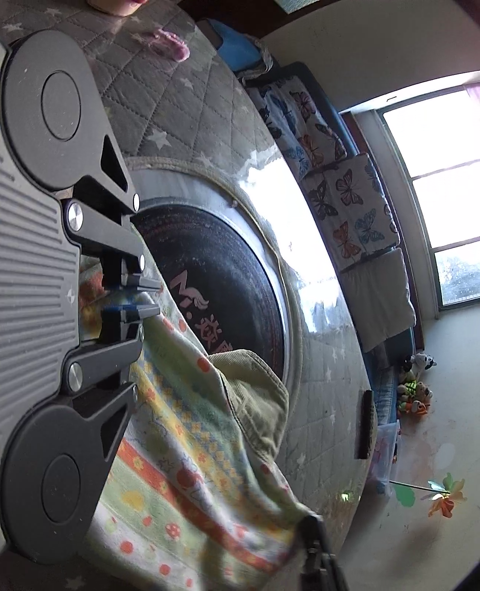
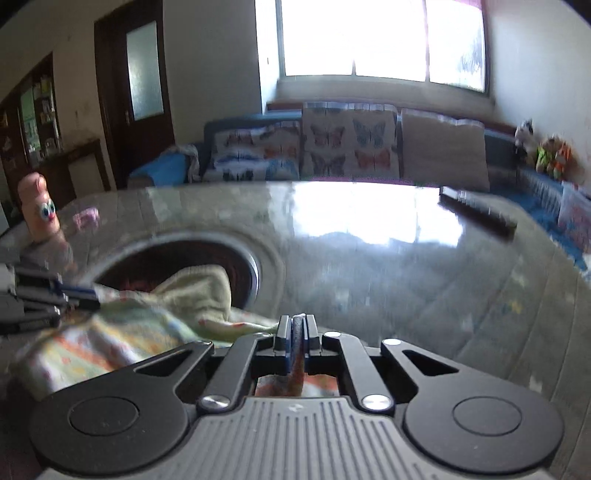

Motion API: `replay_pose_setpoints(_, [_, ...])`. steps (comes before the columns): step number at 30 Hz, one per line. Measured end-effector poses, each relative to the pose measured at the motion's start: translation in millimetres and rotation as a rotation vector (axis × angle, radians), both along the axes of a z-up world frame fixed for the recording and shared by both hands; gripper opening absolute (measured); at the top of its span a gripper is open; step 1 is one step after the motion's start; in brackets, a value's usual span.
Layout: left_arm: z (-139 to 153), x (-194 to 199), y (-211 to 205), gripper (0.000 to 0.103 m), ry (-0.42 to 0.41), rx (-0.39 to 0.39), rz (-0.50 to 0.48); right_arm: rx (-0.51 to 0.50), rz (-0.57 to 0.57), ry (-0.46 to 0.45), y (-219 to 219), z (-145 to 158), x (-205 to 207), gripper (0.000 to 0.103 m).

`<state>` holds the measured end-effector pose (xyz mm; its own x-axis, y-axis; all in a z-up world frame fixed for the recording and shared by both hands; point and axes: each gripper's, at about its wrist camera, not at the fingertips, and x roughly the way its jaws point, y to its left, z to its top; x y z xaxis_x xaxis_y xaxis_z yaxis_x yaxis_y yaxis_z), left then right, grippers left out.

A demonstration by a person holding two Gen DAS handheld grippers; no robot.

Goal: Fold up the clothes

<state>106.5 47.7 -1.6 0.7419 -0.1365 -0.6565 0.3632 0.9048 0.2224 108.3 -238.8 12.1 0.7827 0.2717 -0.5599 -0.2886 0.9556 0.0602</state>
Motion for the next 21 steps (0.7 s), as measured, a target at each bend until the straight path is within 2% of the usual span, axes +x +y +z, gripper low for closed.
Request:
replay_pose_setpoints(6, [0.8,5.0,6.1,0.003,-0.023,0.013,0.080,0.039,-0.020,0.086,-5.7,-30.4,26.7,0.008])
replay_pose_setpoints(9, [13.0,-3.4,7.6,0.005,-0.043,-0.011,0.081,0.026,-0.001,0.047,-3.8,-18.4,15.6,0.012])
replay_pose_setpoints(14, [39.7,-41.6,-19.9,0.007,-0.101,-0.086,-0.078,-0.008,0.152,0.070,9.8,1.7,-15.4,0.013])
replay_pose_setpoints(18, [39.7,-69.3,-53.3,0.007,-0.093,-0.125,-0.221,-0.009,0.265,0.134,26.0,-0.8,-31.8,0.013])
replay_pose_setpoints(21, [30.5,-81.5,-72.7,0.007,-0.086,-0.114,-0.297,-0.018,0.320,0.167,40.9,-8.5,-33.1,0.014])
